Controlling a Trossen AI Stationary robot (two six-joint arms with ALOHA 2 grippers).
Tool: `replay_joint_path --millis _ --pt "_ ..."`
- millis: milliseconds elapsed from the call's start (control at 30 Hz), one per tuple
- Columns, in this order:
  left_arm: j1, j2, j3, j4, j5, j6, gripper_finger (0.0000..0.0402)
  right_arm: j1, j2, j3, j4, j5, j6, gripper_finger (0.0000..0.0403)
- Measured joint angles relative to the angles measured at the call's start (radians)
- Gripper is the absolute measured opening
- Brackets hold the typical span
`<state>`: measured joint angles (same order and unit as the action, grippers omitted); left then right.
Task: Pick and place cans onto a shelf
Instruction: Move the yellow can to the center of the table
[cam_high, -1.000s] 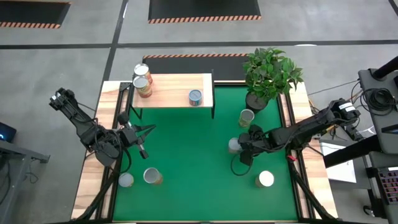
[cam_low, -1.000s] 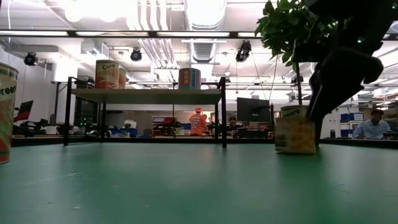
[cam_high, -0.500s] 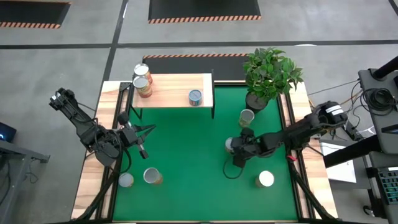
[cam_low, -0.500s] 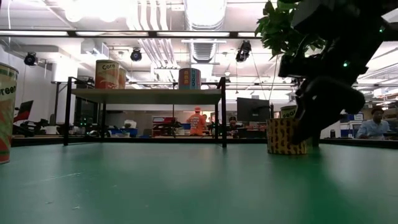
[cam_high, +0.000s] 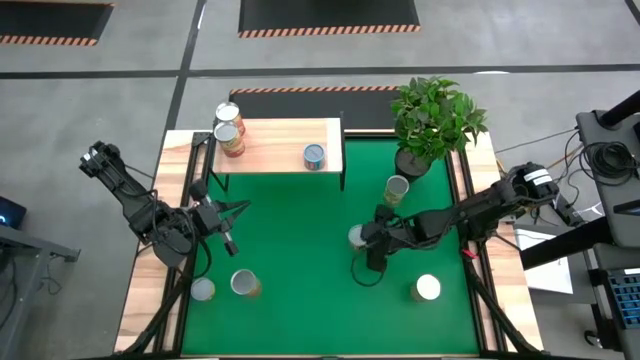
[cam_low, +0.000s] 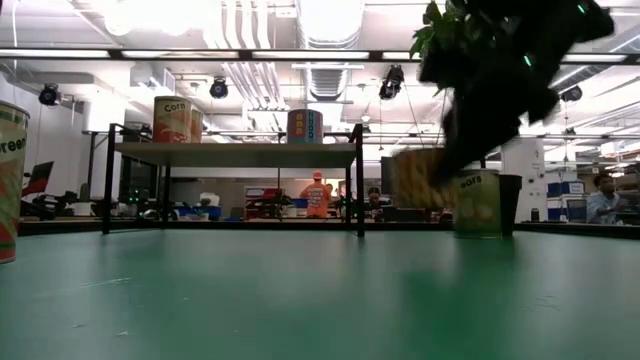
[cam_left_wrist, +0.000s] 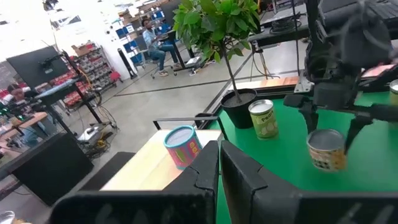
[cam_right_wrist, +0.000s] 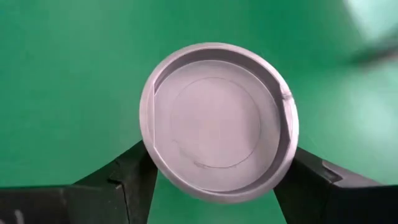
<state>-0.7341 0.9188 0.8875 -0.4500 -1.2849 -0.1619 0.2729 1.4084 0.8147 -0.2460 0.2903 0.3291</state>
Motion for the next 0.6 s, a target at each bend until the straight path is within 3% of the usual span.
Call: replay_joint_path --millis 167,300,433,600 --pt "0.003 0.01 0.0 0.063 0.161 -0.004 0.0 -0.023 -0.009 0.047 0.286 -0.383 -0.094 0.0251" --pt "0.003 0.068 0.0 0.219 0.189 0.089 0.0 -0.035 0.0 0.057 0.537 -0.724 -0.199 0.0254" --pt "0.004 0.167 0.0 0.417 0.293 0.231 0.0 -0.033 0.001 0.08 0.576 -0.835 -0.38 0.0255" --pt "0.004 0.292 0.022 0.604 0.362 0.345 0.0008 -0.037 0.001 0.112 0.534 -0.836 -0.506 0.0256"
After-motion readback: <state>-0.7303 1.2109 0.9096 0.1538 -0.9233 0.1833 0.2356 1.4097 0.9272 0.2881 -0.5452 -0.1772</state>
